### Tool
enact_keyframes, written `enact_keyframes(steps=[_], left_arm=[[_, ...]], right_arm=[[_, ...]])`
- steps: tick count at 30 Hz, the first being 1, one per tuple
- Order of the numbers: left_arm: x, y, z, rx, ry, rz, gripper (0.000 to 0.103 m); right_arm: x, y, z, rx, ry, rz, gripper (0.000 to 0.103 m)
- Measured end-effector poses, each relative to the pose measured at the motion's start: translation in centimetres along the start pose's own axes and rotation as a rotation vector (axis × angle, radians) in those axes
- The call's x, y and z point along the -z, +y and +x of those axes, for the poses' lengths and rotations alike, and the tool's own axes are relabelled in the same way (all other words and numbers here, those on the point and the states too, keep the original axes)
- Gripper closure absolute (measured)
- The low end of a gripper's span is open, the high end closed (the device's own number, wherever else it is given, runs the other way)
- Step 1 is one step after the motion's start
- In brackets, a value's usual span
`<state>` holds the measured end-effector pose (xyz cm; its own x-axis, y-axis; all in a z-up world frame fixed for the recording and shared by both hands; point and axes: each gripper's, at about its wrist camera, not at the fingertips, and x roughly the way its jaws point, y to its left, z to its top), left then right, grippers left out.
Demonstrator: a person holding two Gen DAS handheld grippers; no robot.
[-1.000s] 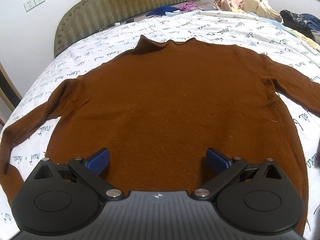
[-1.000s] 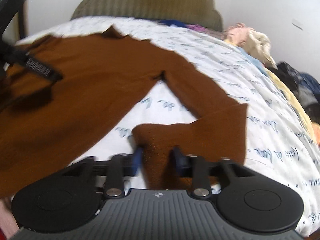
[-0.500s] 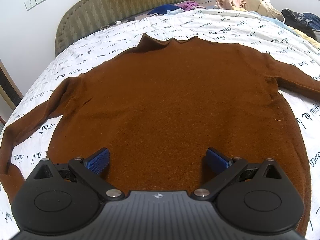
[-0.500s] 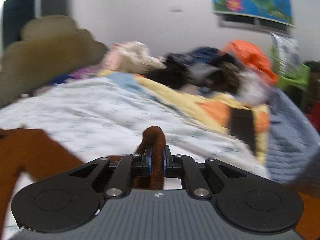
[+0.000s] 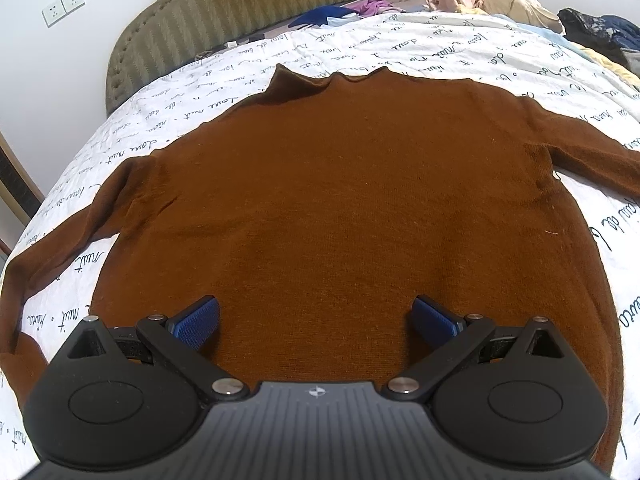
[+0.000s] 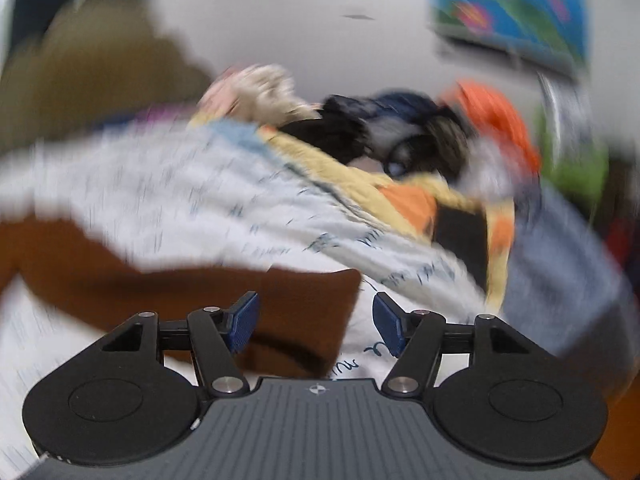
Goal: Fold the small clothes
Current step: 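Grasp the sweater sleeve cuff with the right gripper and lift it, then carry the held sleeve across the sweater body and lay it down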
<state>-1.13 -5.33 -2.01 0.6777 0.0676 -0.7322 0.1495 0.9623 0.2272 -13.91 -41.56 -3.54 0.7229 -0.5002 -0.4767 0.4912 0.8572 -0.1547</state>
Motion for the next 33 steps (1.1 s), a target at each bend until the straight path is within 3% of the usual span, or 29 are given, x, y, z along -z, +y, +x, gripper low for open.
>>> enact_keyframes(steps=[3,5,12,14,16,19,25,28,31,33], left_arm=[[0.0,0.0,0.0,0.000,0.000,-0.001,0.000],[0.0,0.0,0.0,0.000,0.001,0.000,0.000],[-0.1,0.1,0.0,0.000,0.004,0.000,0.000],[-0.1,0.1,-0.1,0.000,0.003,0.002,0.000],[-0.1,0.1,-0.1,0.000,0.002,0.003,0.000],[-0.2,0.4,-0.2,-0.004,-0.004,0.005,0.000],[-0.8,2.3,0.1,-0.011,-0.011,-0.041,0.000],[-0.9,3.3,0.3,-0.032,-0.014,-0.054,0.000],[-0.9,4.3,0.7,-0.047,-0.007,-0.082,0.000],[-0.7,5.1,0.9,-0.051,0.000,-0.102,0.000]], right_arm=[[0.8,3.0,0.9,0.102,-0.004,-0.237,0.041],[1.3,4.0,2.1,0.124,0.025,-0.338,0.041],[2.1,5.3,2.7,0.177,-0.012,-0.481,0.034],[1.6,4.7,3.0,0.191,-0.023,-0.428,0.042],[0.9,3.3,3.4,0.165,-0.002,-0.314,0.092],[0.2,0.9,3.7,0.101,0.019,-0.127,0.095],[-2.0,-4.2,1.9,-0.135,-0.061,0.350,0.095],[-3.8,-5.9,1.5,-0.188,-0.116,0.536,0.095],[-6.3,-3.2,-0.8,-0.122,-0.222,0.456,0.094],[-7.8,0.3,-2.3,-0.150,-0.278,0.346,0.094]])
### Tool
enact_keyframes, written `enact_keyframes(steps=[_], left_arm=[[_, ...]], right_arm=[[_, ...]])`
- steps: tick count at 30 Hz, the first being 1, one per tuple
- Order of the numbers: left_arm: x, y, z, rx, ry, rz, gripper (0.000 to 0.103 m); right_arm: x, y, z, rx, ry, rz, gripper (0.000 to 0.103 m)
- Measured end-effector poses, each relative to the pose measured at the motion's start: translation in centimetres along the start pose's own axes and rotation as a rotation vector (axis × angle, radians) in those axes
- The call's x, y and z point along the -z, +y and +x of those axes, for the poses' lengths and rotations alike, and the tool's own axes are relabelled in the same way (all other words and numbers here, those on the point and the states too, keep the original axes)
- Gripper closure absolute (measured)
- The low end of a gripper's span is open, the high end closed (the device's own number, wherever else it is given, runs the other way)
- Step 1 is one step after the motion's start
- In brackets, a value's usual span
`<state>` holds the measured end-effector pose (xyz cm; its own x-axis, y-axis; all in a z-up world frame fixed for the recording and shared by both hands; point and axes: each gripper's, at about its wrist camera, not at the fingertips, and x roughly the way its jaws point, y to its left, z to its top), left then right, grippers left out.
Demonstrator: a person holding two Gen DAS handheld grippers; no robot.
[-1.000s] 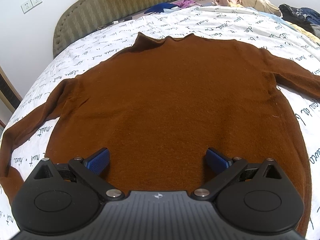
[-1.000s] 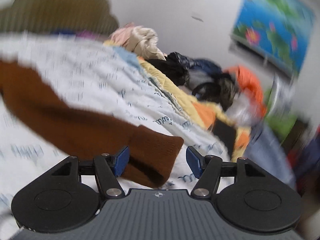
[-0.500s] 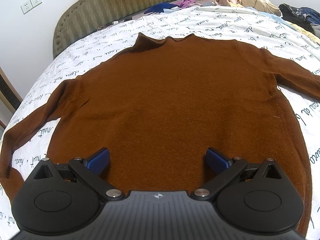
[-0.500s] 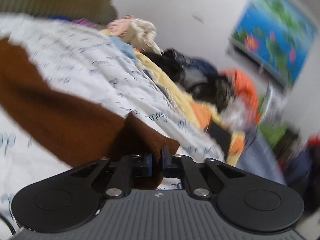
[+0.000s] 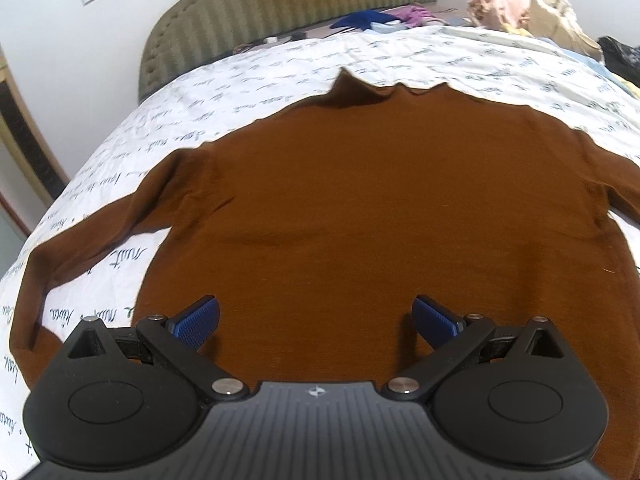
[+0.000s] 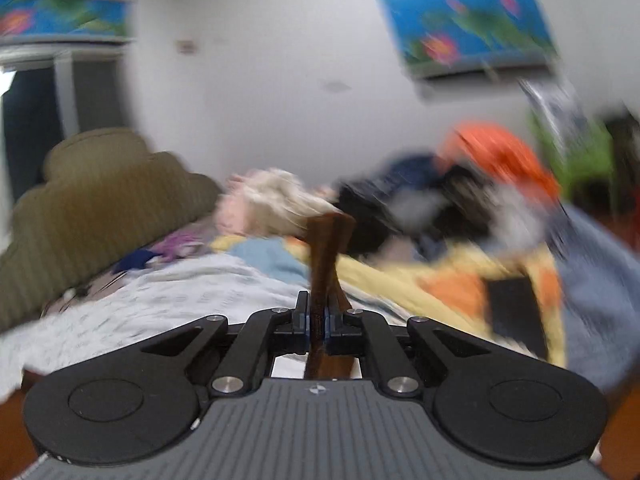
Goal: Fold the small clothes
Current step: 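Carry the held sleeve across the sweater body and lay it down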
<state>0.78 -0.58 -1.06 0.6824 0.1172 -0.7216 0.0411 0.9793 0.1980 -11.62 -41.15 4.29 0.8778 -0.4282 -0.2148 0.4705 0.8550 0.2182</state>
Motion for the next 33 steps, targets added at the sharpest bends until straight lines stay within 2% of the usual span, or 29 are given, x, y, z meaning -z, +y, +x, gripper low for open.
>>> enact_keyframes(steps=[3,9,21,27,33], left_arm=[[0.2,1.1,0.4,-0.011,0.006,-0.027,0.000],[0.6,2.5,0.9,-0.033,0.017,-0.040,0.000],[1.1,4.3,1.5,-0.042,0.023,-0.066,0.000],[1.6,5.2,0.9,-0.004,-0.025,-0.091,0.000],[2.0,6.8,1.3,0.021,-0.012,-0.135,0.000]], right_arm=[[0.3,5.0,0.7,-0.125,0.034,-0.066,0.094],[2.5,12.9,3.5,-0.264,0.139,-0.144,0.094],[4.8,24.7,5.7,-0.383,0.215,-0.308,0.094],[5.8,30.8,6.6,-0.446,0.225,-0.416,0.094],[8.2,37.3,6.6,-0.528,0.257,-0.519,0.094]])
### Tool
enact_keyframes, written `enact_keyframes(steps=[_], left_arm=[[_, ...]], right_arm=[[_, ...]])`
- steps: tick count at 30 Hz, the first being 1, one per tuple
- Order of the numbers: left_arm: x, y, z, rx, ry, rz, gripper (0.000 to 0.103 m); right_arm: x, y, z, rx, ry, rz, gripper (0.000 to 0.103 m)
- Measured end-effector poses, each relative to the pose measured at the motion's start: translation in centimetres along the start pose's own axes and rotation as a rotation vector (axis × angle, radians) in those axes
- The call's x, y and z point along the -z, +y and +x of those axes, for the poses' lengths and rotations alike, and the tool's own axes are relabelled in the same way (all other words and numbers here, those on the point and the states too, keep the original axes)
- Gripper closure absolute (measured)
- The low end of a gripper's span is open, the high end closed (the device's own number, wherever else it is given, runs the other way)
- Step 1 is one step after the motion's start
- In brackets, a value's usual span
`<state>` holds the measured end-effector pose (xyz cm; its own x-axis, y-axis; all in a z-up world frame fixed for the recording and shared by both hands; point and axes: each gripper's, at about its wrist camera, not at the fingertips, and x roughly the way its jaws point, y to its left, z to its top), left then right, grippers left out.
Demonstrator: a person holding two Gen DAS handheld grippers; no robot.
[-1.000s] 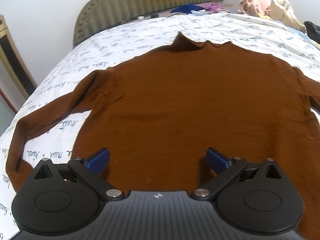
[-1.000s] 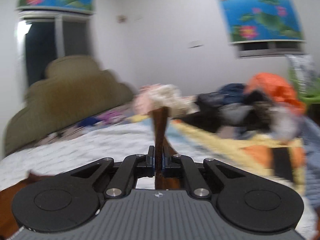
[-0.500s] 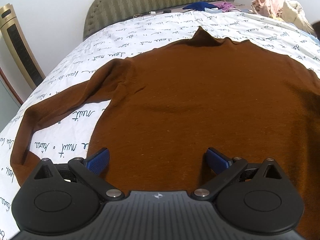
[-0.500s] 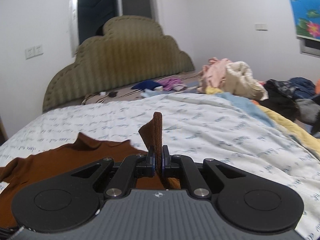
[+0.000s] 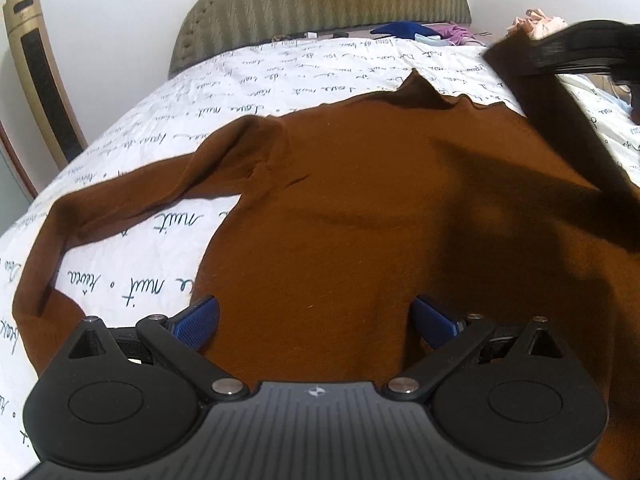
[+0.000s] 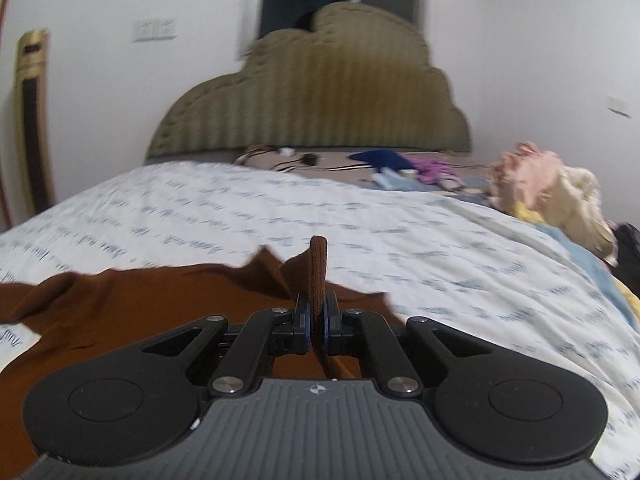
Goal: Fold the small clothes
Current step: 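Carry the held sleeve across the sweater body and lay it down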
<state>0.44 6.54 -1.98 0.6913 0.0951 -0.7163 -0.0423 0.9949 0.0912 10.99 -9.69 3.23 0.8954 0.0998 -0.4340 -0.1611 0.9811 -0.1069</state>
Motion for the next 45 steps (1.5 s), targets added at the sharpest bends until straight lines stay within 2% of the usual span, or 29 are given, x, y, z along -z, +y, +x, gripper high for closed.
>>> enact_keyframes(steps=[5,11,18,21,22,23,24,25,27,29,33,35,36,37,38,40,43,45], left_arm=[[0.3,1.2,-0.4,0.021,-0.007,-0.026,0.000],[0.7,1.6,-0.6,-0.028,-0.017,-0.010,0.000],[0.9,2.9,-0.3,-0.025,0.002,-0.038,0.000],[1.0,3.5,-0.6,-0.038,-0.004,-0.044,0.000],[1.1,3.8,-0.6,-0.055,-0.005,-0.043,0.000],[1.1,4.0,-0.5,-0.073,-0.005,-0.041,0.000],[1.1,4.1,-0.4,-0.081,-0.004,-0.043,0.000],[1.1,4.4,-0.3,-0.084,-0.001,-0.052,0.000],[1.0,4.8,0.1,-0.068,0.013,-0.084,0.000],[0.9,5.0,0.6,-0.043,0.030,-0.110,0.000],[0.9,4.8,1.0,-0.026,0.050,-0.124,0.000],[0.9,4.8,0.9,-0.027,0.045,-0.110,0.000],[0.8,4.8,0.7,-0.032,0.041,-0.102,0.000],[0.8,4.9,0.6,-0.038,0.038,-0.099,0.000],[0.8,5.0,0.5,-0.045,0.033,-0.097,0.000],[0.8,5.5,0.3,-0.055,0.026,-0.105,0.000],[0.7,6.1,0.6,-0.054,0.035,-0.138,0.000],[0.7,6.2,0.7,-0.043,0.045,-0.156,0.000]], right_arm=[[-0.3,5.6,1.9,-0.079,0.020,-0.086,0.094],[-0.8,10.4,2.9,-0.159,0.021,-0.138,0.097],[-1.1,13.0,3.9,-0.246,0.052,-0.140,0.102],[-1.1,11.1,3.8,-0.288,0.087,-0.062,0.101],[-1.0,10.2,3.6,-0.315,0.103,-0.043,0.087],[-0.8,9.2,3.2,-0.328,0.123,-0.041,0.078],[-0.4,8.3,2.6,-0.327,0.126,-0.059,0.059],[0.1,7.7,1.7,-0.322,0.116,-0.097,0.048],[1.6,7.2,-0.1,-0.311,0.106,-0.222,0.047],[3.3,7.3,-1.2,-0.317,0.133,-0.328,0.047],[5.3,7.9,-0.4,-0.243,0.171,-0.381,0.047],[5.1,7.6,0.9,-0.223,0.178,-0.322,0.048],[4.8,7.4,1.9,-0.220,0.187,-0.289,0.064],[4.5,7.2,2.8,-0.208,0.205,-0.257,0.093],[4.3,7.0,3.6,-0.198,0.223,-0.220,0.098],[3.7,6.6,4.4,-0.187,0.210,-0.164,0.098],[2.0,7.0,4.2,-0.139,0.127,-0.149,0.098],[0.6,7.7,4.1,-0.155,0.089,-0.150,0.098]])
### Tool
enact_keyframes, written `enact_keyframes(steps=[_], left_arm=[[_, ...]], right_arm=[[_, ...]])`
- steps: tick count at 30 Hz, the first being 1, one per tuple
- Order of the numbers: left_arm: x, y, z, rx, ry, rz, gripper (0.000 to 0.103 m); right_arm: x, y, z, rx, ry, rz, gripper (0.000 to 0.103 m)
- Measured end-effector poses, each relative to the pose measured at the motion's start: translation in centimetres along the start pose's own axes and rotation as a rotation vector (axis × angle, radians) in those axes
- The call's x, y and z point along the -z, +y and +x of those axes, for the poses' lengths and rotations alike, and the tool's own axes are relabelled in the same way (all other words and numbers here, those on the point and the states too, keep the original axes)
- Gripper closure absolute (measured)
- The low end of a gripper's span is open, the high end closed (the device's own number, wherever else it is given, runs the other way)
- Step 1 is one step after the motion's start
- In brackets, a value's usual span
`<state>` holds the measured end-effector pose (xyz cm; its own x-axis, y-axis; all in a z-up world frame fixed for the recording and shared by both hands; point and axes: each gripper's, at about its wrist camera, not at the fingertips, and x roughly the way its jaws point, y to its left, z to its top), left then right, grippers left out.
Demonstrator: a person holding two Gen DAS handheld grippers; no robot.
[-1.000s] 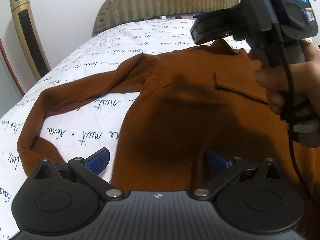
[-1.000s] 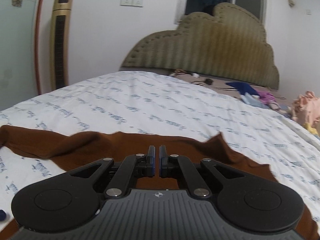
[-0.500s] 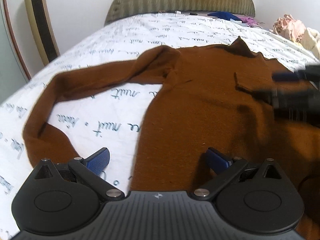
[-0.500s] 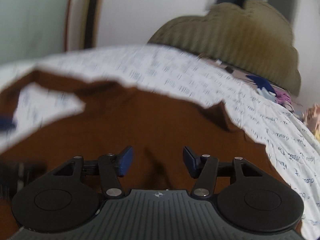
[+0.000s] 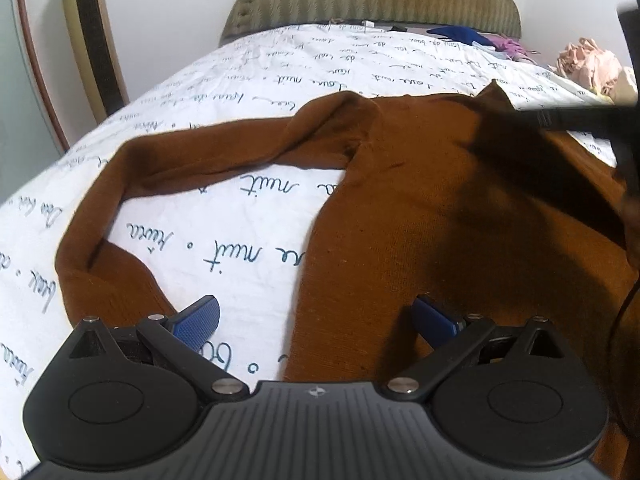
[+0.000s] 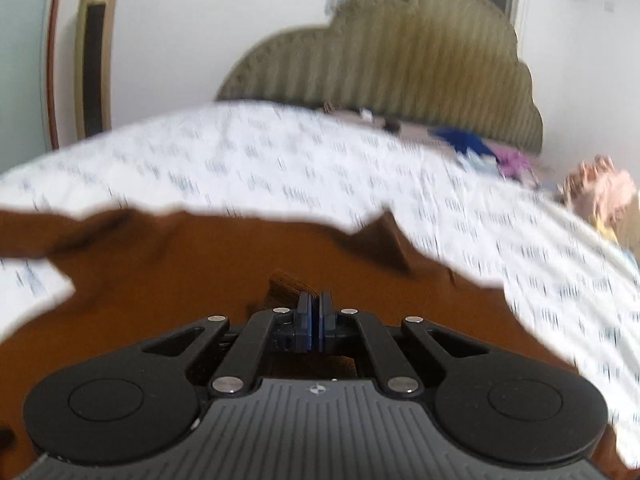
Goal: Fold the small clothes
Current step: 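Carry the held sleeve across the sweater body and lay it down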
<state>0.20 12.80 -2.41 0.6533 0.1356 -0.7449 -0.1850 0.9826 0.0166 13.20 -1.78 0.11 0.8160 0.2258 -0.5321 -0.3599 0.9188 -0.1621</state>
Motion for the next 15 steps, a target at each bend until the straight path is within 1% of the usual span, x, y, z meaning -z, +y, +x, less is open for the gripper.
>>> enact_keyframes(steps=[2,5,7,8,9,10,11,12,15], left_arm=[[0.1,0.0,0.0,0.011,0.006,-0.004,0.000],[0.3,-0.4,0.0,0.000,0.004,0.021,0.000],[0.4,-0.5,-0.2,-0.015,0.001,0.038,0.000],[0.4,-0.5,-0.2,-0.019,0.001,0.041,0.000],[0.5,-0.5,-0.3,-0.023,0.000,0.042,0.000],[0.5,-0.4,-0.5,-0.025,-0.002,0.040,0.000],[0.6,-0.3,-0.6,-0.025,-0.005,0.039,0.000],[0.6,-0.2,-0.7,-0.025,-0.008,0.038,0.000],[0.7,-0.4,-0.8,-0.024,-0.005,0.047,0.000]], right_arm=[[-1.3,1.4,-0.1,-0.031,-0.033,-0.027,0.098],[-2.2,4.1,0.4,-0.061,-0.056,-0.083,0.098],[-2.3,5.1,1.1,-0.078,-0.043,-0.093,0.098],[-2.3,5.4,1.8,-0.083,-0.016,-0.091,0.098],[-2.3,5.4,2.5,-0.107,0.022,-0.083,0.089],[-2.0,5.3,3.1,-0.136,0.059,-0.059,0.075],[-1.6,4.7,3.3,-0.168,0.085,-0.015,0.066],[-1.4,3.9,2.9,-0.192,0.087,0.030,0.058],[-0.7,2.1,1.2,-0.245,0.075,0.131,0.057]])
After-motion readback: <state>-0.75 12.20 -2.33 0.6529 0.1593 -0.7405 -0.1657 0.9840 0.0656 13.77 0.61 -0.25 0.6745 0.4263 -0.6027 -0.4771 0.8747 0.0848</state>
